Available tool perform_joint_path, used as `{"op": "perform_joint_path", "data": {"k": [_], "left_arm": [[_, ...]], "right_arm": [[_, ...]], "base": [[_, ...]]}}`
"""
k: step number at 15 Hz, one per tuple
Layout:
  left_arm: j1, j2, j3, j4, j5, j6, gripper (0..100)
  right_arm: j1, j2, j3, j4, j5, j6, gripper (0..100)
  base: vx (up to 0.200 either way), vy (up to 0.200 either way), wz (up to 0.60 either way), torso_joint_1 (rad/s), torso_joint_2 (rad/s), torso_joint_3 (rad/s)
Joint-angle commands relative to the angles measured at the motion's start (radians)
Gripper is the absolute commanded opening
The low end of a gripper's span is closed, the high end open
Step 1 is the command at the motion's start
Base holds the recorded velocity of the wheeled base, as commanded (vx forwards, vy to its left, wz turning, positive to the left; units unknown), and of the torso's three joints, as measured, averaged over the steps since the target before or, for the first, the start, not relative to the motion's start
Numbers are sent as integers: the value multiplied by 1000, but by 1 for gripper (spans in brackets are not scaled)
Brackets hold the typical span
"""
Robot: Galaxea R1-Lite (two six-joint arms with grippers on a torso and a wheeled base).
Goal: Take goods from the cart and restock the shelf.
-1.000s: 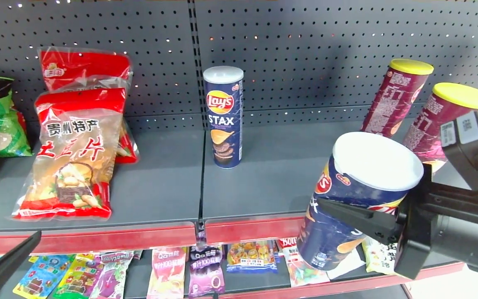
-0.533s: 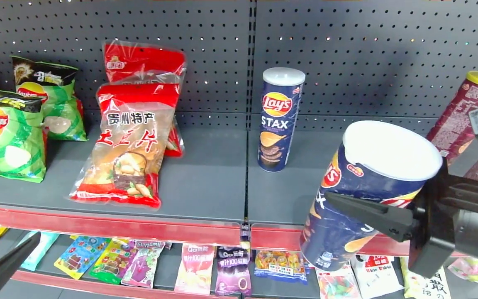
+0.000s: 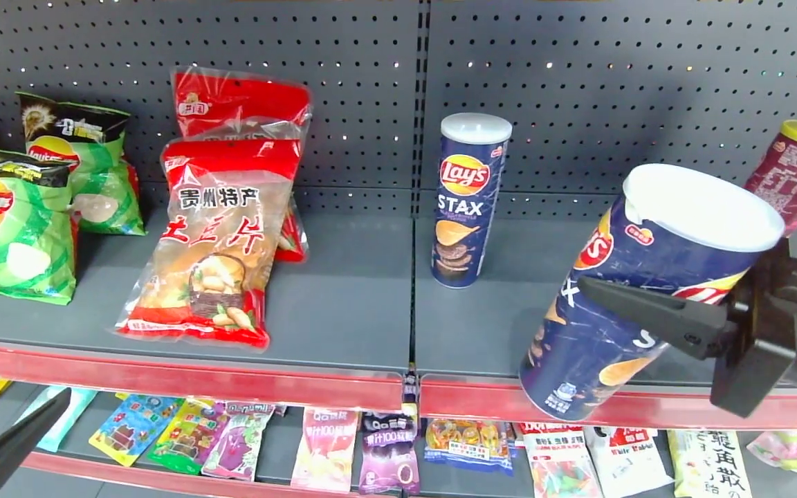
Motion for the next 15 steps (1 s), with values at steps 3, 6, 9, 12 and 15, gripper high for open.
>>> {"op": "perform_joint_path", "data": {"k": [3,6,9,12,15], "left_arm": [[-1,23,-1,-2,-1,0,100],[-1,26,-3,-2,-1,0,100],[-2,23,-4,-2,-3,0,100],[-27,53,-8,-2,-38,18,100],[-64,184,-87,-10,-76,-6,100]], "right_arm": [[-29,-8,9,1,2,11,0],[-29,-6,4,1,5,12,0],[-26,-8,4,1,5,12,0],[-22,-9,4,0,5,11,0],[-21,-8,10,-2,-3,6,0]], "base": [[200,0,0,-1,1,2],[0,0,0,0,0,0],[0,0,0,0,0,0],[0,0,0,0,0,0],[0,0,0,0,0,0]]}}
